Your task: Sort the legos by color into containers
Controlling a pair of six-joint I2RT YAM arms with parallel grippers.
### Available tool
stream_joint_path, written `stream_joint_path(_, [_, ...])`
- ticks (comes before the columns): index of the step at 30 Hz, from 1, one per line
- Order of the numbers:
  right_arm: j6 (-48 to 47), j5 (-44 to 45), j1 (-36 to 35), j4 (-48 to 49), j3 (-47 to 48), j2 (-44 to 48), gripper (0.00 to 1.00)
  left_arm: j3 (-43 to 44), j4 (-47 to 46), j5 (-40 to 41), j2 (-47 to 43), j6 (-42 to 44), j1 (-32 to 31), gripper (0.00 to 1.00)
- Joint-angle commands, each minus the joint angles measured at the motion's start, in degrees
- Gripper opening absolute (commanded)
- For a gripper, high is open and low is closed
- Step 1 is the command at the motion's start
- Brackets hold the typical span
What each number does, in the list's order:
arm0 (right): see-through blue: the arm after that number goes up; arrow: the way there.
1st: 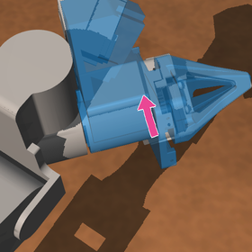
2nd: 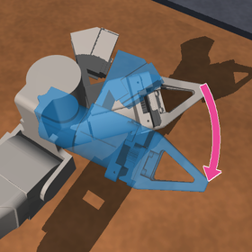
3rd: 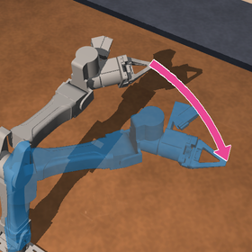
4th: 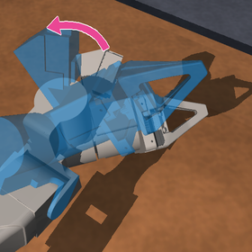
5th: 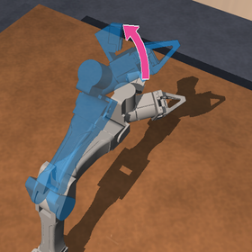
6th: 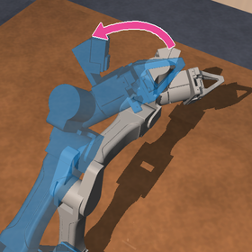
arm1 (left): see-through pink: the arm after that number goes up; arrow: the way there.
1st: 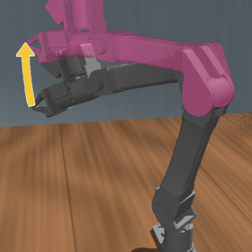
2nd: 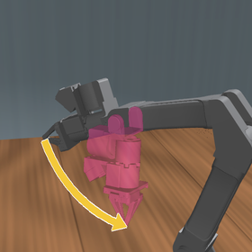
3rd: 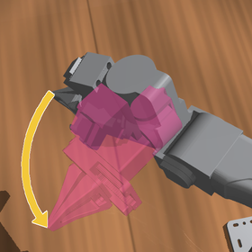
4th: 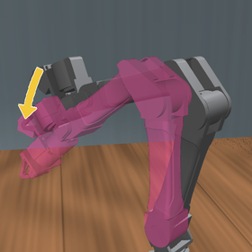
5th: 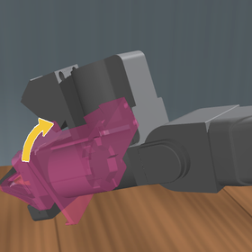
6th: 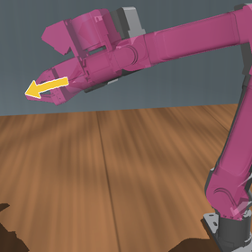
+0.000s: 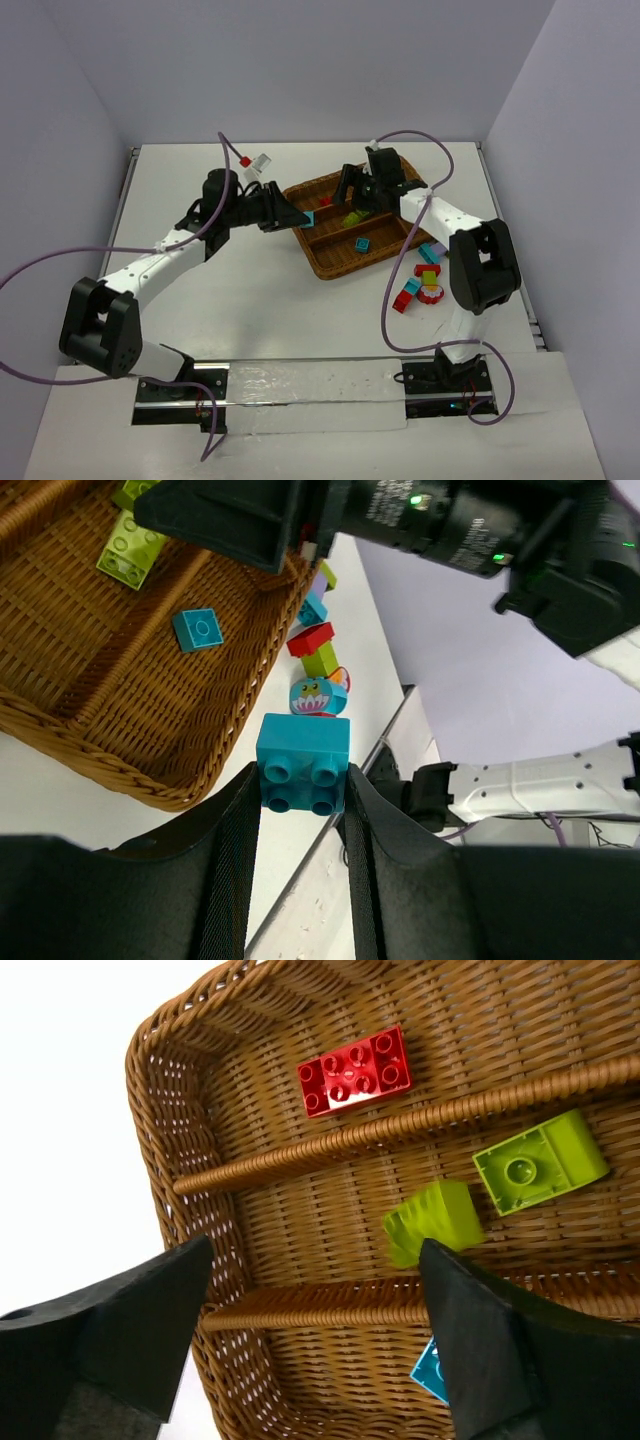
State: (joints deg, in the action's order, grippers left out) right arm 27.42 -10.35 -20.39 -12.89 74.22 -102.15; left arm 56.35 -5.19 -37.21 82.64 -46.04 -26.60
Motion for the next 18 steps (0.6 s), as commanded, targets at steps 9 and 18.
stream_joint_path(9, [-2.37, 9.87, 4.26, -6.53, -5.08, 16.71, 0.93, 11.57, 6.84, 10.77, 14.02, 4.23, -8.36, 0.00])
stream_joint_path(18, [1.36, 22.35, 7.03, -14.22, -17.31, 35.26, 0.86, 16.43, 11.45, 16.48, 21.78, 4.38, -11.89, 0.42])
